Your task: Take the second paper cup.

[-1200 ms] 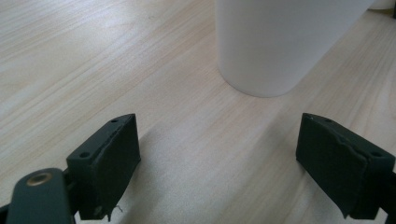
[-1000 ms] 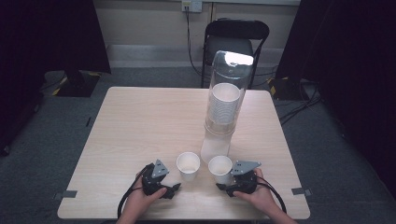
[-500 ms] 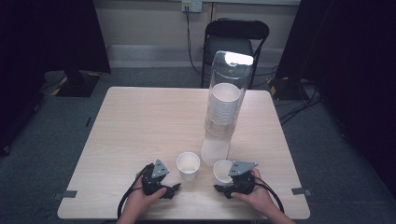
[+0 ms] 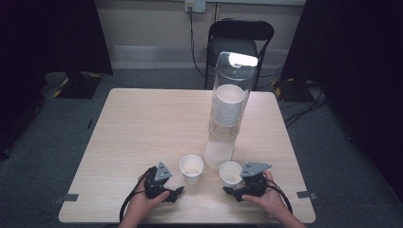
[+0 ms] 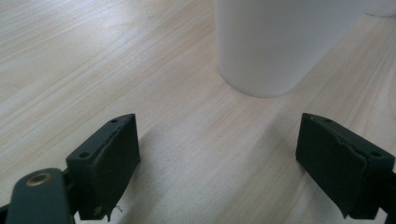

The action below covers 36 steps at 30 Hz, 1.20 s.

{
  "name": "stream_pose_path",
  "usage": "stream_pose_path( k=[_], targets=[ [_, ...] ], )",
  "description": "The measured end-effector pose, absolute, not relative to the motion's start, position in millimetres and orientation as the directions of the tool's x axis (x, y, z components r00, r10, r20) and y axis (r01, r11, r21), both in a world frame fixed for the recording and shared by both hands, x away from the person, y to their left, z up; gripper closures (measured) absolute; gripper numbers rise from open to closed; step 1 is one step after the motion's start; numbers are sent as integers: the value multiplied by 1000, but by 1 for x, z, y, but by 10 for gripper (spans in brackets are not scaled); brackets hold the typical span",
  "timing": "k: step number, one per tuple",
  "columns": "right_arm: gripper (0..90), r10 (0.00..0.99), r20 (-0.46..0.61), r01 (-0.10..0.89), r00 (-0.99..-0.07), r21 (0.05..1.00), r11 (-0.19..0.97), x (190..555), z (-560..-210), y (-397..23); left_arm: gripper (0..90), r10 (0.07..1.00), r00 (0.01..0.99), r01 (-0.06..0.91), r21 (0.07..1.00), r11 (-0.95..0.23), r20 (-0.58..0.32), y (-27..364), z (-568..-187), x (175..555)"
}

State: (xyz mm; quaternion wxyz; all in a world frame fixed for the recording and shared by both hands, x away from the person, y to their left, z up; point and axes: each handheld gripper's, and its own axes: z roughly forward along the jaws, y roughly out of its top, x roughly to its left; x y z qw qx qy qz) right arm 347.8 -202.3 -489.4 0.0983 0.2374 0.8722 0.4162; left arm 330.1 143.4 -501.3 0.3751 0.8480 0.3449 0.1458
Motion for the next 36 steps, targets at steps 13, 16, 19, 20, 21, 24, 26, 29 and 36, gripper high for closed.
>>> stream_pose_path(
  k=[13,16,19,20,21,24,26,29,36],
  targets=[
    [207,509,41,351,-860,771,531,343,-485,-231,130,694,720,475,737,-481,-11,143,-501,330],
    [207,510,37,352,-859,766,538,343,-485,-236,130,694,720,475,737,-481,-11,143,-501,330],
    [207,507,37,353,-861,762,543,342,-485,-240,130,694,719,476,737,-480,-12,143,-501,330],
    [207,509,34,352,-860,763,543,342,-485,-241,130,694,720,475,737,-481,-11,143,-501,330],
    [207,510,37,355,-859,762,542,341,-485,-243,130,694,720,475,736,-481,-11,143,-501,330],
    [207,512,38,357,-858,762,540,340,-484,-249,130,694,720,476,737,-481,-11,143,-501,330],
    [207,520,33,358,-854,763,539,340,-483,-253,131,694,719,476,737,-481,-11,143,-501,330],
    [206,529,35,365,-848,763,534,339,-483,-258,130,694,720,476,737,-481,-11,143,-501,330],
    [205,550,35,374,-834,769,518,340,-481,-275,130,694,720,475,737,-481,-11,143,-501,330]
  ],
)
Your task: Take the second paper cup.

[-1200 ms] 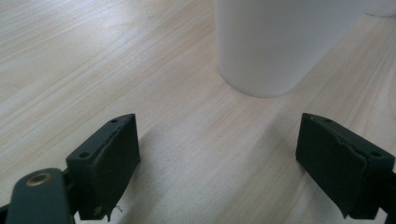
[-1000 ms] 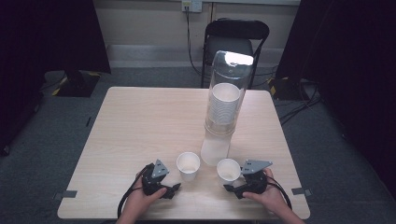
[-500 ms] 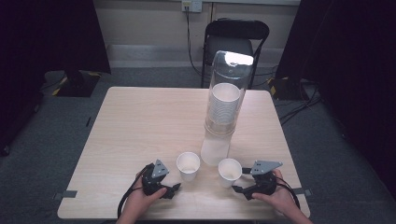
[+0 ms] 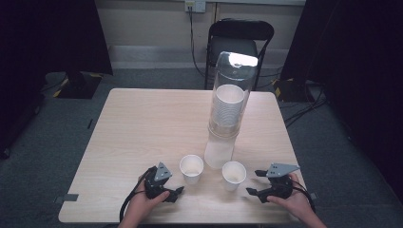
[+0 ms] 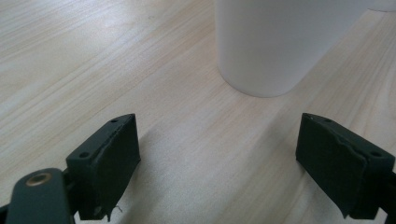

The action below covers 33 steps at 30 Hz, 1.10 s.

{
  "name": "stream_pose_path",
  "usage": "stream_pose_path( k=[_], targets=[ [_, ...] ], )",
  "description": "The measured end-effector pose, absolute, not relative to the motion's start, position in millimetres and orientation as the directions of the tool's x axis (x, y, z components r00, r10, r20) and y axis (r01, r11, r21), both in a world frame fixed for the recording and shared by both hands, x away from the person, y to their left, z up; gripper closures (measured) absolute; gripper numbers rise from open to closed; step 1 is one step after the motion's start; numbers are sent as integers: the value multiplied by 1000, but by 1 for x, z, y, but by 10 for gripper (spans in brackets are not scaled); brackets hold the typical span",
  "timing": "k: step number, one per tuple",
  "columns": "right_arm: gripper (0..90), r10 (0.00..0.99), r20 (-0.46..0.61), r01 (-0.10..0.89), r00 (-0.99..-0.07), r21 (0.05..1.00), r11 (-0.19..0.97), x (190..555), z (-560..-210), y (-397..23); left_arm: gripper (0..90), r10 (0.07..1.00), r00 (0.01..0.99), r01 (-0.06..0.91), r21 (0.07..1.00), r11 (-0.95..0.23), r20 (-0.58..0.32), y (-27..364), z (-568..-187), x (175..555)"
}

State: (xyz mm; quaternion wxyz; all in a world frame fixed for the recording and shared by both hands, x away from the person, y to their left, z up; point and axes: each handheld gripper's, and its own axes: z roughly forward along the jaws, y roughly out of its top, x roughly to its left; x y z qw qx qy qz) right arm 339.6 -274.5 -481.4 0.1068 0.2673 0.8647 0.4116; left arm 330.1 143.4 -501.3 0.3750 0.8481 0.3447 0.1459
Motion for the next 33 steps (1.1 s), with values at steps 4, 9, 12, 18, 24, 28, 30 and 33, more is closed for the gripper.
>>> stream_pose_path(
  k=[4,9,12,18,24,28,30,33],
  targets=[
    [205,570,35,384,-821,773,505,339,-481,-285,130,694,720,476,737,-481,-11,143,-501,330],
    [206,585,43,396,-810,776,492,338,-483,-294,130,694,720,476,737,-481,-11,143,-501,330],
    [207,590,46,401,-806,776,487,338,-483,-298,130,694,720,476,737,-481,-11,143,-501,330],
    [204,596,42,409,-802,765,497,337,-485,-306,130,694,720,476,737,-481,-12,143,-501,330],
    [193,616,38,429,-787,751,502,336,-489,-320,131,694,720,475,737,-481,-11,143,-501,330],
    [189,627,38,438,-778,748,499,335,-493,-328,130,694,720,476,737,-481,-11,143,-501,330],
    [185,633,38,443,-773,747,496,334,-494,-331,130,694,719,476,737,-481,-11,143,-501,330],
    [180,644,34,448,-764,747,492,334,-494,-336,130,694,719,476,737,-481,-11,143,-501,330]
  ],
)
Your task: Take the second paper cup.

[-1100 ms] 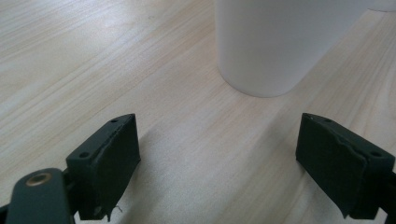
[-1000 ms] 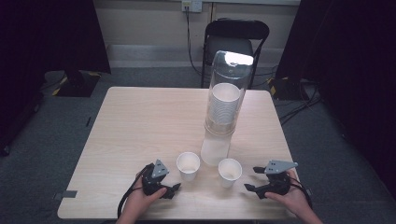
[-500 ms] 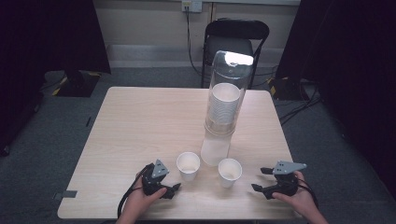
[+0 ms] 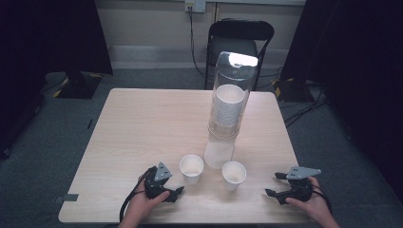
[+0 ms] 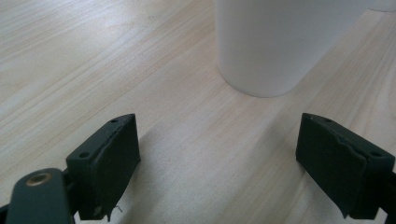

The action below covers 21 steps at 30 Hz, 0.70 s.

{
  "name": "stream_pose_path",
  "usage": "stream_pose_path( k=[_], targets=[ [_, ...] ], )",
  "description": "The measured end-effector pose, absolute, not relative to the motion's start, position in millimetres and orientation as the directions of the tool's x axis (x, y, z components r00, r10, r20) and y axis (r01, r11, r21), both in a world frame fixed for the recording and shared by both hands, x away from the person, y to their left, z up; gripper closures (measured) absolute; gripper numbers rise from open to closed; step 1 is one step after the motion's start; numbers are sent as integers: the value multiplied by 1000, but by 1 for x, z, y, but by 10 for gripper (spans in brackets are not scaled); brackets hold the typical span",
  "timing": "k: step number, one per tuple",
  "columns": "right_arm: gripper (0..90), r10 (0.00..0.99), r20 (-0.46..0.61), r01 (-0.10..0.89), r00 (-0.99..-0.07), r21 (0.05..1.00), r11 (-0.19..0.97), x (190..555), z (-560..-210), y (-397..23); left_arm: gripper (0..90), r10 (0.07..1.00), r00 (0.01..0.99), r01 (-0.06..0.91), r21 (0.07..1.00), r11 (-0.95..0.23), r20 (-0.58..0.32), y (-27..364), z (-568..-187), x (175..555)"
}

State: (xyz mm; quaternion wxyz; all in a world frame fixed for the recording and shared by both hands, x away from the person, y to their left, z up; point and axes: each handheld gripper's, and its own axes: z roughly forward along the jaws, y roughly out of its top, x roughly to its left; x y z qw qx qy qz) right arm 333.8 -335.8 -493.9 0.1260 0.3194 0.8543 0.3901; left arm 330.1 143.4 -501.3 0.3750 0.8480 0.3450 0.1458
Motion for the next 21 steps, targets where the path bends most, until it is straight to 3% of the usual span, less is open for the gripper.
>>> stream_pose_path(
  k=[21],
  targets=[
    [138,667,-9,447,-745,736,509,330,-499,-346,130,696,718,478,738,-476,-15,143,-501,330]
  ],
)
